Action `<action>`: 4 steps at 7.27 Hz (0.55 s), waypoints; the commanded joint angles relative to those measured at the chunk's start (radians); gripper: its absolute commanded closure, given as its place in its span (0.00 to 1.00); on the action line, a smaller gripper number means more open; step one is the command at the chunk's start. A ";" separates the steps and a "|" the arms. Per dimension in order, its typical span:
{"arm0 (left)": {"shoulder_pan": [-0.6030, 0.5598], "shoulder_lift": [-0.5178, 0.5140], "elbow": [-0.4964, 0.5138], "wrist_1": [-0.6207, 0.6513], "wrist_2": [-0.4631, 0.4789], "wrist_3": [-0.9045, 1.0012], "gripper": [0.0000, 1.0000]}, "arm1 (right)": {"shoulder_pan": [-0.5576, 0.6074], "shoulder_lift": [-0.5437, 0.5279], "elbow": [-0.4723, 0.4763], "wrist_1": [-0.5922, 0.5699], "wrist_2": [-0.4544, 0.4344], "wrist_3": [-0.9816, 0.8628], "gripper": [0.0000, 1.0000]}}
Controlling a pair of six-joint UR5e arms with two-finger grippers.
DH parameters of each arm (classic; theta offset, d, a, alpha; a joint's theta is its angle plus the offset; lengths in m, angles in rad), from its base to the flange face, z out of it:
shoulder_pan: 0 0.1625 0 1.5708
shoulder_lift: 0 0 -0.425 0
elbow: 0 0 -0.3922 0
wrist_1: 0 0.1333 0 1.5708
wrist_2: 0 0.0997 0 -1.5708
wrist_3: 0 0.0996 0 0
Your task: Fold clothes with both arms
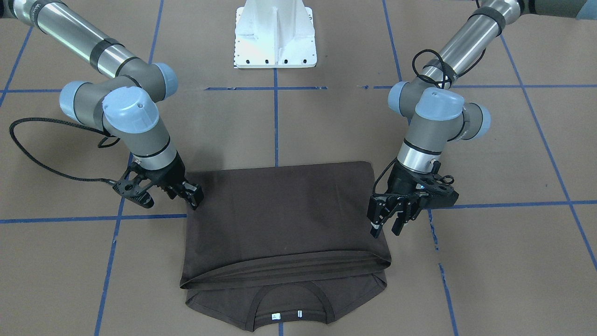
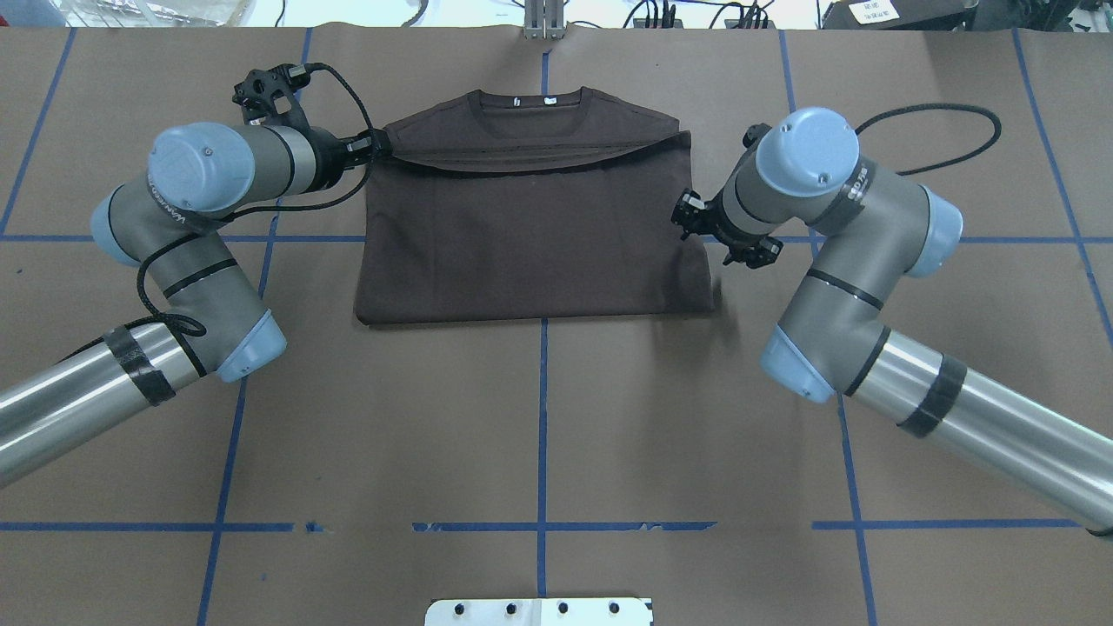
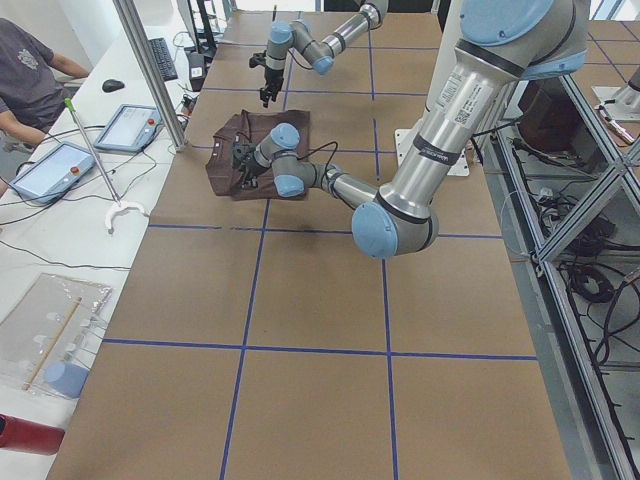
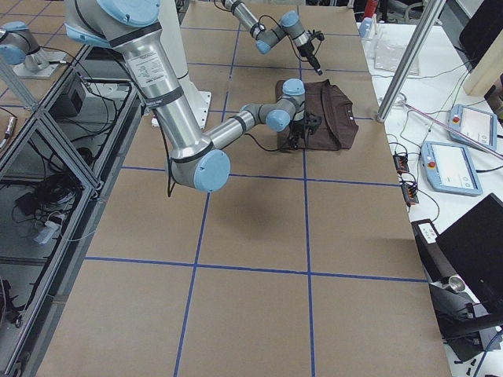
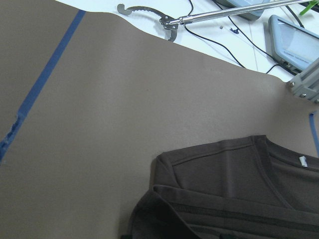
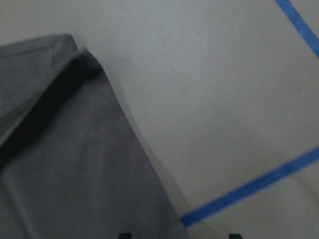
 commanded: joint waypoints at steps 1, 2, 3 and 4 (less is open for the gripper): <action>0.002 0.002 -0.001 0.002 0.000 -0.001 0.34 | -0.064 -0.099 0.108 0.000 -0.009 0.064 0.22; 0.002 0.004 0.002 0.004 0.003 -0.001 0.34 | -0.073 -0.095 0.105 0.000 -0.037 0.074 0.22; 0.002 0.004 0.002 0.004 0.003 -0.001 0.34 | -0.083 -0.082 0.093 -0.002 -0.042 0.081 0.23; 0.002 0.004 0.007 0.004 0.003 -0.001 0.34 | -0.083 -0.075 0.085 0.000 -0.061 0.082 0.24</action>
